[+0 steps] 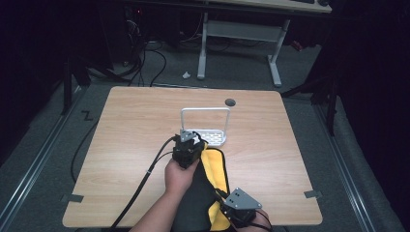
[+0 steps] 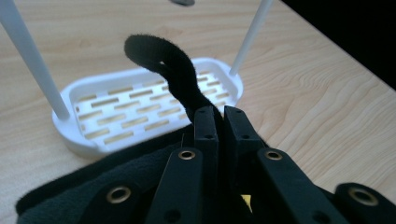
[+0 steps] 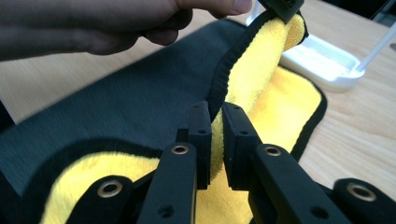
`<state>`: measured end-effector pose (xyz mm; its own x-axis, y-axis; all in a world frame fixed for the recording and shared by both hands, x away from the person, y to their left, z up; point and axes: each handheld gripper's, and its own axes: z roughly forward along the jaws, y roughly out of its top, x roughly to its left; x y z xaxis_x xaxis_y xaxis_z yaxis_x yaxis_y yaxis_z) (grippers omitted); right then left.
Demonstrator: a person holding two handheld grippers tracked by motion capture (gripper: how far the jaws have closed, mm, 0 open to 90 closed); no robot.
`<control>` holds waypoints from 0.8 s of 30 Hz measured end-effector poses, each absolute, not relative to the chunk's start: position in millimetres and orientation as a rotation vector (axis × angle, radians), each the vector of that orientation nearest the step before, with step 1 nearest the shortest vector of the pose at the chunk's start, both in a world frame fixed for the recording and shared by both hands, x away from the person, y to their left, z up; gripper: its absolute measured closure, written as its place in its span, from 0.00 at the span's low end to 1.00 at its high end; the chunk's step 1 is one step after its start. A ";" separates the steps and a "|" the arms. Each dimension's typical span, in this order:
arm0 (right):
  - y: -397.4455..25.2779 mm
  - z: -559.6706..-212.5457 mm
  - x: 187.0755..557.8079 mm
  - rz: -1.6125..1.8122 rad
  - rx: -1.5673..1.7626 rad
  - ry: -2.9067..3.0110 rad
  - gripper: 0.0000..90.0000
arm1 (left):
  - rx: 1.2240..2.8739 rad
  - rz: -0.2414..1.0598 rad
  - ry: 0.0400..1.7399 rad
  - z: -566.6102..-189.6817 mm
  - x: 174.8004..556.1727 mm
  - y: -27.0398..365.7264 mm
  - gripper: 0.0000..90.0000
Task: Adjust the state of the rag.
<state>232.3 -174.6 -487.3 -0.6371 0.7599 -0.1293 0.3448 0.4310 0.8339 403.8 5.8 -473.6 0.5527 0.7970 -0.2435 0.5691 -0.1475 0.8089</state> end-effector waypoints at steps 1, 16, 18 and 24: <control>-175.5 -485.1 232.1 1.119 0.932 2.183 0.93 | 1.830 0.295 1.117 -470.7 403.2 4.7 0.94; -203.4 -502.0 229.5 1.042 1.046 2.182 0.74 | 1.860 0.129 1.067 -499.5 405.6 -41.0 0.76; -206.3 -499.8 230.3 1.052 1.065 2.148 0.73 | 1.860 0.113 1.067 -500.2 404.8 -41.6 0.70; -212.7 -504.2 236.4 1.047 1.096 2.125 0.72 | 1.886 0.143 1.053 -499.2 400.1 -32.0 0.67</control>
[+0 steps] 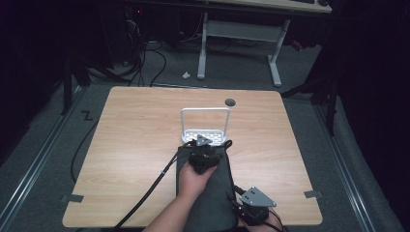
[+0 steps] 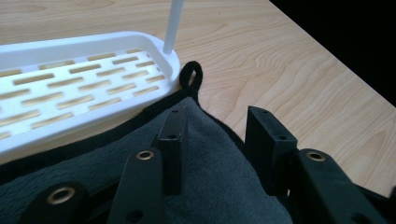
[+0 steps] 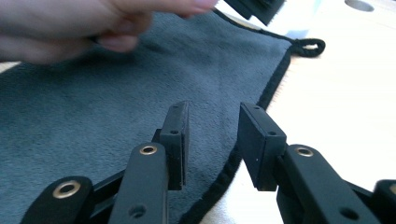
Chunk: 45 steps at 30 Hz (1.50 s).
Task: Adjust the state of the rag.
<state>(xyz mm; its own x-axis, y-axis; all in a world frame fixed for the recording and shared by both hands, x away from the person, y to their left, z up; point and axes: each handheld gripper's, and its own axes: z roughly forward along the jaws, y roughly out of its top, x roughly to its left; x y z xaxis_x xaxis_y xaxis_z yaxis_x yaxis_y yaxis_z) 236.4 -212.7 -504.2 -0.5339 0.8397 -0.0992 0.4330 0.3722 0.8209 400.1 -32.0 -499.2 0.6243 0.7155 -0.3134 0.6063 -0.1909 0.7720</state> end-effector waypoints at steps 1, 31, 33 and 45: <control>-212.7 -504.2 236.4 1.047 1.096 2.125 0.72 | 1.886 0.143 1.053 -499.2 400.1 -32.0 0.67; -185.2 -519.6 319.1 0.847 1.202 2.263 0.96 | 2.113 0.192 0.912 -527.3 333.4 71.6 0.86; -182.0 -522.8 315.5 0.857 1.181 2.268 0.96 | 2.111 0.180 0.914 -527.2 331.9 74.2 0.86; -174.2 -524.3 273.3 0.930 1.083 2.342 0.92 | 2.074 0.148 0.905 -526.3 307.6 106.3 0.79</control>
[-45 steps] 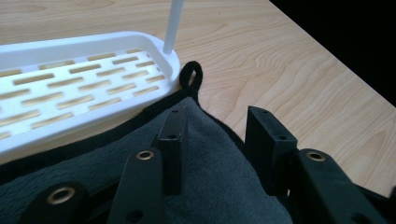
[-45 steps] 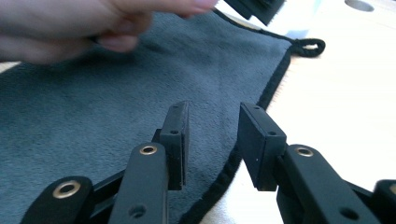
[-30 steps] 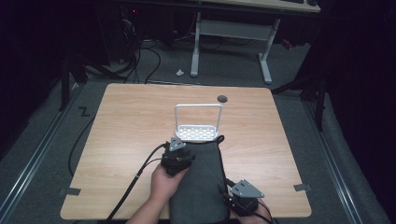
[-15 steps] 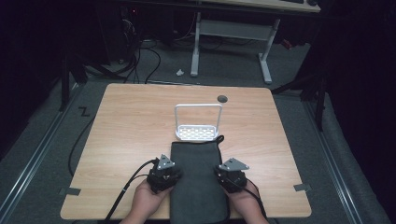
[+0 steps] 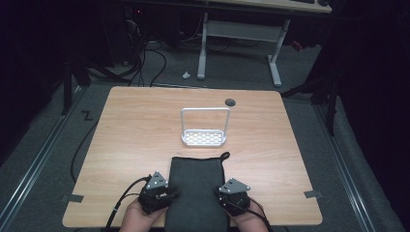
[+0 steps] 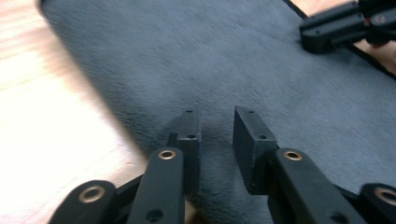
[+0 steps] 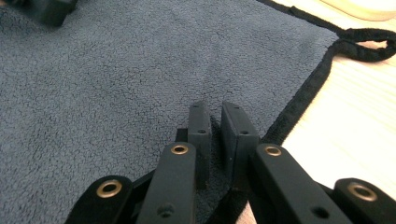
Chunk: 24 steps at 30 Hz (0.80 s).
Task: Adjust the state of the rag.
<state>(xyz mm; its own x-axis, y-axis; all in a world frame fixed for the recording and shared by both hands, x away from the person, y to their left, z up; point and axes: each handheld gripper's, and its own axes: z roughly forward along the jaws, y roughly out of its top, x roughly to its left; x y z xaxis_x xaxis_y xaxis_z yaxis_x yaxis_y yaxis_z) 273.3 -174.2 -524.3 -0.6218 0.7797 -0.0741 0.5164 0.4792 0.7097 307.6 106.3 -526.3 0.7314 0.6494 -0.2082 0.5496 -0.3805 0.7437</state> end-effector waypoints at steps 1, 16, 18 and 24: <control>-174.3 -524.6 274.3 0.937 1.088 2.341 0.92 | 2.053 0.158 0.930 -525.4 312.7 108.2 0.77; -177.9 -526.8 275.7 0.973 1.075 2.340 0.90 | 1.922 0.173 1.176 -532.4 384.7 102.2 0.67; -179.2 -526.2 276.9 0.990 1.090 2.344 0.86 | 1.931 0.183 1.162 -533.2 383.4 100.9 0.77; -182.1 -514.4 292.2 1.017 1.137 2.242 0.70 | 1.930 0.204 1.142 -535.7 380.3 100.1 0.84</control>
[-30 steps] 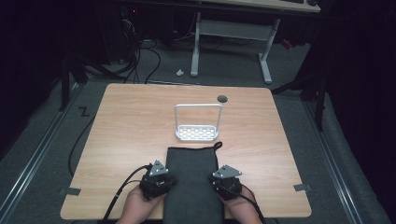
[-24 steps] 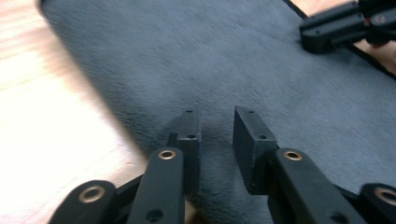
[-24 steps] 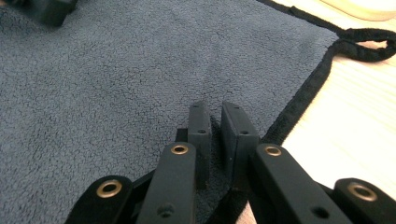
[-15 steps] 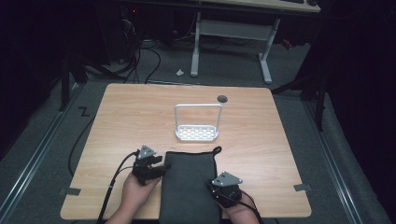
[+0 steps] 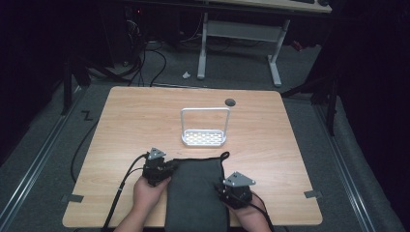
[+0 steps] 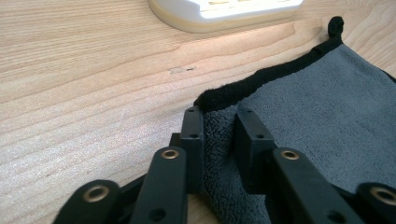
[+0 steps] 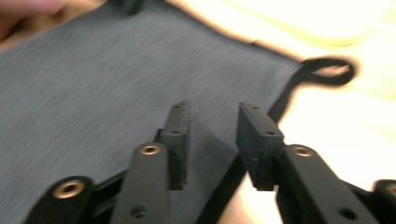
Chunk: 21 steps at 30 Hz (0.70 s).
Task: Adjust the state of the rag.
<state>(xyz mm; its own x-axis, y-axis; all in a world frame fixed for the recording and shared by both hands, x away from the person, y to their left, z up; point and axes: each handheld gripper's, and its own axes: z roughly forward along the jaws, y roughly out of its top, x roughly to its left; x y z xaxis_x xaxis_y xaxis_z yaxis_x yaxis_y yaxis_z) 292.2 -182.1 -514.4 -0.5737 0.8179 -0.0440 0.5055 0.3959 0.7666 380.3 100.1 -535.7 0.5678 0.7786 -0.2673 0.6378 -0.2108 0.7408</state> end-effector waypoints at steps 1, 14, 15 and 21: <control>-182.2 -511.8 300.4 1.010 1.156 2.224 0.68 | 1.931 0.209 1.139 -535.8 380.0 99.7 0.86; -172.7 -526.6 365.9 0.928 1.334 2.260 0.43 | 1.922 0.196 1.143 -536.3 378.8 101.7 0.85; -174.9 -528.0 363.6 0.953 1.336 2.244 0.47 | 1.923 0.196 1.142 -536.3 378.8 101.6 0.84; -175.3 -528.6 357.1 0.995 1.344 2.233 0.66 | 1.923 0.196 1.139 -536.4 378.6 101.5 0.84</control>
<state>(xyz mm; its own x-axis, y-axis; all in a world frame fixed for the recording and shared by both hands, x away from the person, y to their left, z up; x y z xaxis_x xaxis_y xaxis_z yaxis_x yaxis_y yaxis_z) 357.1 -175.3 -528.6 -0.4888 0.8705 0.0577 0.6251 0.3034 0.7192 378.6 101.5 -536.4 0.5695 0.7745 -0.2755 0.6376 -0.2047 0.7427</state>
